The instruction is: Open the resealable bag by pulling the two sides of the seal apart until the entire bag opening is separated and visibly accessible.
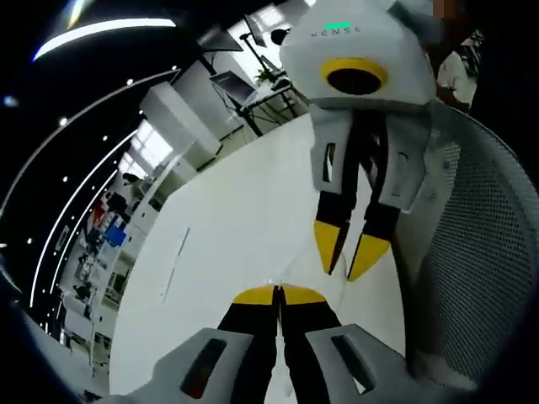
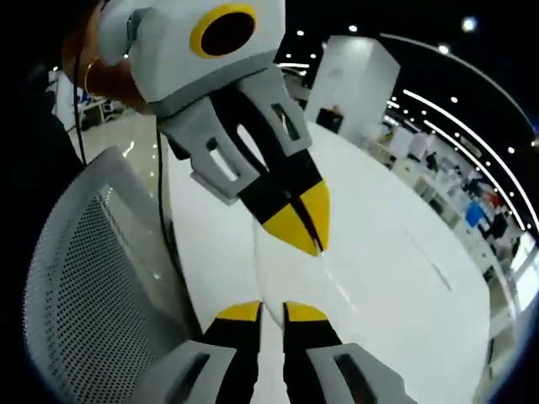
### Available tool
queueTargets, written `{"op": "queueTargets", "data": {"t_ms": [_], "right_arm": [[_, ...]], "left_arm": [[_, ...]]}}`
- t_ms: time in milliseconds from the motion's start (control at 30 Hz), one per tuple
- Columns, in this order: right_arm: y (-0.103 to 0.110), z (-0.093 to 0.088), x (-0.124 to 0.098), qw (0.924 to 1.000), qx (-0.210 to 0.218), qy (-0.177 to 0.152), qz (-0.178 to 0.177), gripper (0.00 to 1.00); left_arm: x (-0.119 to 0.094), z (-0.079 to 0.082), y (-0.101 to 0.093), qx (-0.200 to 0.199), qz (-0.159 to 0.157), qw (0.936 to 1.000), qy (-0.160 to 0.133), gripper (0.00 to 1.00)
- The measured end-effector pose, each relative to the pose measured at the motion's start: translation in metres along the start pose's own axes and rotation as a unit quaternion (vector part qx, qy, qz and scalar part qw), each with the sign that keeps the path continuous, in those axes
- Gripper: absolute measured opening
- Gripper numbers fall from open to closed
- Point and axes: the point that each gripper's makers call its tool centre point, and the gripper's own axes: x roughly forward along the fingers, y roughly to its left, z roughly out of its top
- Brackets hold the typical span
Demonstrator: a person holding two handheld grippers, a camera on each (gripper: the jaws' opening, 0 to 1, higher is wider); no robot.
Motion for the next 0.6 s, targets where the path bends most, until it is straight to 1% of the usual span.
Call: {"op": "queueTargets", "data": {"t_ms": [67, 100, 200, 300, 367, 433, 500, 600], "right_arm": [[-0.001, 0.000, -0.002, 0.9999, 0.010, -0.003, -0.002, 0.07], [-0.002, 0.000, -0.005, 0.9994, 0.031, -0.011, -0.005, 0.07], [-0.005, 0.000, -0.009, 0.9985, 0.050, -0.019, -0.010, 0.08], [-0.007, -0.004, -0.015, 0.9972, 0.070, -0.024, -0.015, 0.10], [-0.009, -0.007, -0.018, 0.9965, 0.078, -0.023, -0.019, 0.11], [-0.012, -0.011, -0.022, 0.9952, 0.092, -0.023, -0.026, 0.13], [-0.015, -0.018, -0.026, 0.9945, 0.097, -0.014, -0.036, 0.13], [-0.016, -0.021, -0.030, 0.9933, 0.107, -0.013, -0.040, 0.14]], "left_arm": [[0.002, -0.004, -0.002, -0.004, -0.003, 1.0000, 0.004, 0.00], [0.004, -0.009, -0.005, -0.010, -0.007, 0.9999, 0.008, 0.00], [0.008, -0.015, -0.008, -0.017, -0.013, 0.9997, 0.012, 0.00], [0.013, -0.027, -0.012, -0.017, -0.020, 0.9993, 0.028, 0.00], [0.013, -0.030, -0.013, -0.022, -0.022, 0.9990, 0.031, 0.00], [0.015, -0.037, -0.014, -0.030, -0.023, 0.9985, 0.040, 0.00], [0.015, -0.044, -0.017, -0.026, -0.025, 0.9980, 0.053, 0.00], [0.016, -0.054, -0.021, -0.035, -0.028, 0.9970, 0.063, 0.00]]}}
